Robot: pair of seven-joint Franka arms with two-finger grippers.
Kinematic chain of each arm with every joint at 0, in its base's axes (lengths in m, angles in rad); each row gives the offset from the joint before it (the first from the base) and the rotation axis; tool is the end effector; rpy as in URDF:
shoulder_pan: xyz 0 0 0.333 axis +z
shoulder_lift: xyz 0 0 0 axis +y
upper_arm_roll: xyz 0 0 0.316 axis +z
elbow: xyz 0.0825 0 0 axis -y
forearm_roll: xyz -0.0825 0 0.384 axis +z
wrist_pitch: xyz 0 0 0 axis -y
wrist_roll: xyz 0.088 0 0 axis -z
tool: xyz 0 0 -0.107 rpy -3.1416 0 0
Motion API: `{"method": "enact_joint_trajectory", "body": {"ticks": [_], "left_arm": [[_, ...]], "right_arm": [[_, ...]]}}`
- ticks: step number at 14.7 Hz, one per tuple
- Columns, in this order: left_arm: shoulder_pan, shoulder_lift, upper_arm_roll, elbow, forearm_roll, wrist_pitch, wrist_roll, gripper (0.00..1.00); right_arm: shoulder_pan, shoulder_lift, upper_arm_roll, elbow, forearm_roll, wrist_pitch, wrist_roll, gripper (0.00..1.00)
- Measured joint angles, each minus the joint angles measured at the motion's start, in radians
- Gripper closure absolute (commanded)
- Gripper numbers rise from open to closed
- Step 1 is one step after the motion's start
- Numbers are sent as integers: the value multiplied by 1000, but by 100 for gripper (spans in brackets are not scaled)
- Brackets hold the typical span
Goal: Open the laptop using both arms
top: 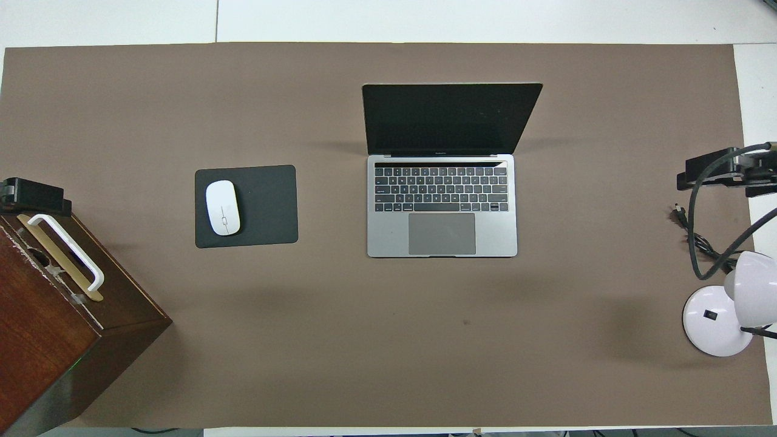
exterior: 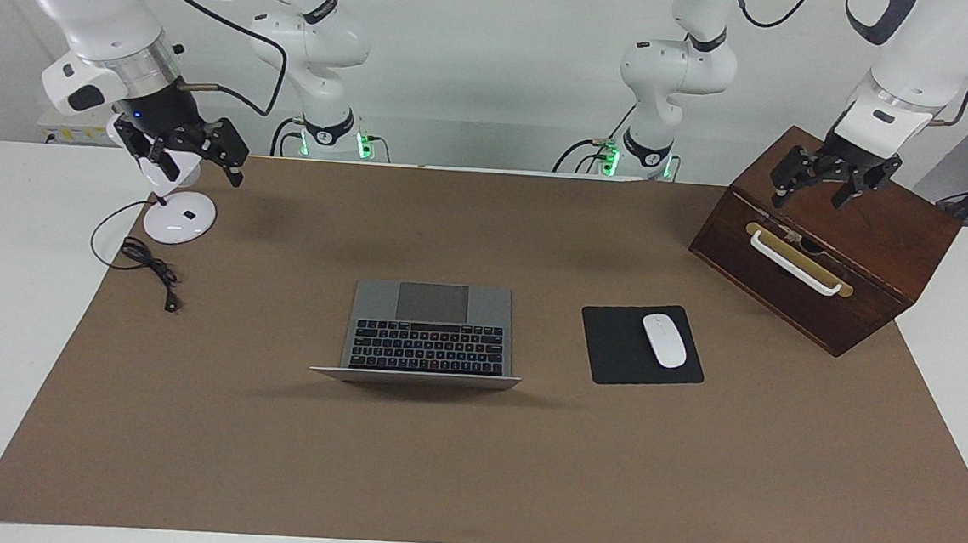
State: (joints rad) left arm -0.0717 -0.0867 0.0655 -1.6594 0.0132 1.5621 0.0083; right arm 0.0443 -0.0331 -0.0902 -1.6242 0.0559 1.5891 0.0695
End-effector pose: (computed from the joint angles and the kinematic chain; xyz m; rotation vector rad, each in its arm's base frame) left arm 0.5259 -0.0003 0.6287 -3.1339 0.0231 0.0169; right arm 0.5451 -0.0200 0.6192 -3.0775 0.1794 0.0044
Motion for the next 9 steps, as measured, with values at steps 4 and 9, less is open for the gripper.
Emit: {"method": "enact_joint_trajectory", "body": {"ticks": [4, 9], "left_arm": [[0, 0, -2, 1, 0, 7, -1, 0], [0, 0, -3, 1, 0, 13, -1, 0]], "right_arm": [[0, 0, 0, 0, 0, 0, 0, 0], [0, 0, 0, 0, 0, 0, 0, 0]]}}
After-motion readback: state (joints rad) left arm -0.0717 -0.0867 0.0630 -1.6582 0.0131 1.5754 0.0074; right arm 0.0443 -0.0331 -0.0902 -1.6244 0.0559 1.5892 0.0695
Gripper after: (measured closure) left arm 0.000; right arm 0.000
